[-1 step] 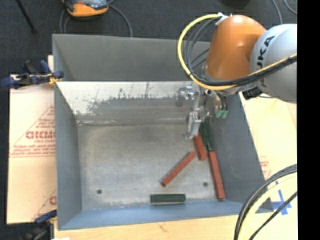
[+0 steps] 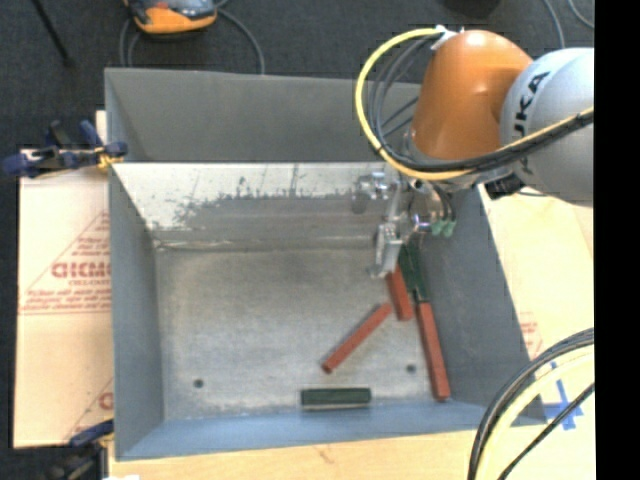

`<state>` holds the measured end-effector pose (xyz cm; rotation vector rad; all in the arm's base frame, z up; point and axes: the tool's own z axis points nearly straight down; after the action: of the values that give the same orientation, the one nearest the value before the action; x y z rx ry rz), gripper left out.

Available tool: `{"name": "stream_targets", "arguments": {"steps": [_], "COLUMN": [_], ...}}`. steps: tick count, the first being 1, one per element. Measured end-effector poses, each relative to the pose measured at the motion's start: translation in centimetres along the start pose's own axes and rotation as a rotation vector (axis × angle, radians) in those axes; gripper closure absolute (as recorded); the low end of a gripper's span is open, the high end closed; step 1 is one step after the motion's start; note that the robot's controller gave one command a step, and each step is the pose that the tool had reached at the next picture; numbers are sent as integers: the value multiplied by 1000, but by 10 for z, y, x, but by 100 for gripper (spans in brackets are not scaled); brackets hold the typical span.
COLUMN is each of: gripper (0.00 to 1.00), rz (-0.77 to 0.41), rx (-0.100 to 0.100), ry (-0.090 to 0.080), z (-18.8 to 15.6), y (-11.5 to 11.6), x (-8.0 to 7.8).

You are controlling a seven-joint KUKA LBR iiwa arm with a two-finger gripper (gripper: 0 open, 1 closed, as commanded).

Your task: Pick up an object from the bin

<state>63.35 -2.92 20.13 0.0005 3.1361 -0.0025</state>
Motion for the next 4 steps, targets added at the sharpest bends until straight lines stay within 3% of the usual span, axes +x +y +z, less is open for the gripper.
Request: {"name": "stream_targets", "arguments": {"steps": [1,2,3,4], "gripper": [0,0,0,100], "rz": [-40,-241,-387,-567], "rx": [-1,0,-2,-3], "ry": [-4,-1,1,2], "z": [52,98,113,121], "y": [-29,-41,-31,-30], "x": [35,20,34,90]}}
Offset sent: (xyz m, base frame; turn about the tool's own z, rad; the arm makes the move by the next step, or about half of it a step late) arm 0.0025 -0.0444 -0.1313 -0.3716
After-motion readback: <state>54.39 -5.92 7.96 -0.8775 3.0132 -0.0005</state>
